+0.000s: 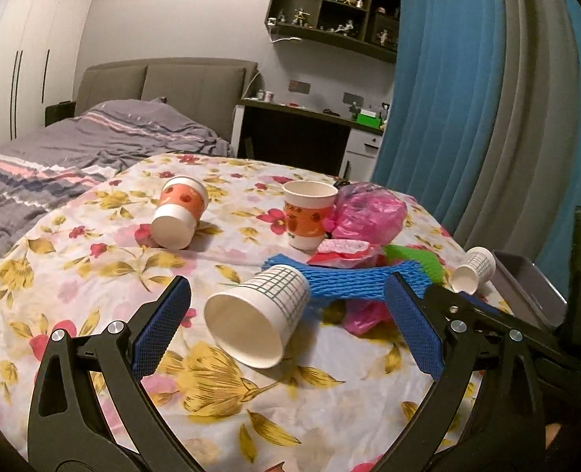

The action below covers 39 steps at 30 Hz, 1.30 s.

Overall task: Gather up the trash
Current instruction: 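Grasp the white grid paper cup with the left gripper while the right grasps the blue mesh net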

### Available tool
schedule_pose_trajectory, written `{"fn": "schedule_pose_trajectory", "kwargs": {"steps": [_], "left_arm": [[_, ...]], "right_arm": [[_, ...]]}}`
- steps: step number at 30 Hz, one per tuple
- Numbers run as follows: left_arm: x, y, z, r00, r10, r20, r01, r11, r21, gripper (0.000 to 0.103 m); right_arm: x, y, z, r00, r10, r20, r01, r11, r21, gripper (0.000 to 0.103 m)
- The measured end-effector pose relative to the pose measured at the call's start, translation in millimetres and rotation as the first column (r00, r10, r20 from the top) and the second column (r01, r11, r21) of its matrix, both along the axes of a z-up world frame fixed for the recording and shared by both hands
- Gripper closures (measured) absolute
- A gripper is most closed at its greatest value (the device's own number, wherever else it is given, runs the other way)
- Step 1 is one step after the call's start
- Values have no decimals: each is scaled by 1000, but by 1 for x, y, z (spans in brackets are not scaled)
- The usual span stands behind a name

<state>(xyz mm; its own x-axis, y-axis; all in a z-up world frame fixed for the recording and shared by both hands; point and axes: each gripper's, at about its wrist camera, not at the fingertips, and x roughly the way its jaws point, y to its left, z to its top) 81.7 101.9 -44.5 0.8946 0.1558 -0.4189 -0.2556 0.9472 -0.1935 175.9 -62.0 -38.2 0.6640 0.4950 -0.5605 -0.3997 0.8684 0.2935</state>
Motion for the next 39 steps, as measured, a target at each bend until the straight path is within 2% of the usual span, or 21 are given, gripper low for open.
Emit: {"fn": "schedule_pose_trajectory", "kwargs": {"steps": [4, 9, 16, 22, 25, 30, 32, 36, 37, 39], "left_arm": [[0, 3, -2, 1000, 0, -4, 0, 1000, 0, 6], [2, 6, -5, 1000, -3, -13, 3, 1000, -4, 6], [2, 7, -11, 999, -7, -32, 6, 1000, -20, 6], [6, 5, -19, 997, -31, -70, 28, 999, -45, 16], [9, 5, -22, 995, -51, -88, 44, 996, -74, 25], [21, 9, -30, 987, -91, -136, 73, 989, -132, 50], [27, 13, -36, 981, -109, -161, 81, 982, -171, 55], [34, 19, -44, 973, -141, -185, 95, 966, -240, 75], [35, 19, -45, 972, -144, -186, 95, 964, -247, 79], [35, 17, -46, 972, -149, -184, 101, 963, -248, 93]], "right_arm": [[7, 12, -3, 999, 35, -27, -35, 999, 11, 65], [6, 19, -1, 998, 64, -19, -64, 998, 3, 94], [-13, 8, 20, 995, 58, 76, -59, 998, 6, 98], [-30, -17, 44, 985, 15, 169, -19, 1000, 21, 98], [-37, -32, 51, 979, -16, 201, 11, 1000, 27, 98], [-44, -54, 56, 976, -50, 213, 41, 998, 49, 98], [-46, -60, 57, 975, -60, 213, 49, 997, 56, 98], [-49, -74, 61, 971, -83, 225, 70, 995, 64, 98], [-49, -76, 62, 970, -86, 226, 72, 995, 67, 98], [-51, -80, 64, 969, -92, 231, 77, 994, 71, 98]]}}
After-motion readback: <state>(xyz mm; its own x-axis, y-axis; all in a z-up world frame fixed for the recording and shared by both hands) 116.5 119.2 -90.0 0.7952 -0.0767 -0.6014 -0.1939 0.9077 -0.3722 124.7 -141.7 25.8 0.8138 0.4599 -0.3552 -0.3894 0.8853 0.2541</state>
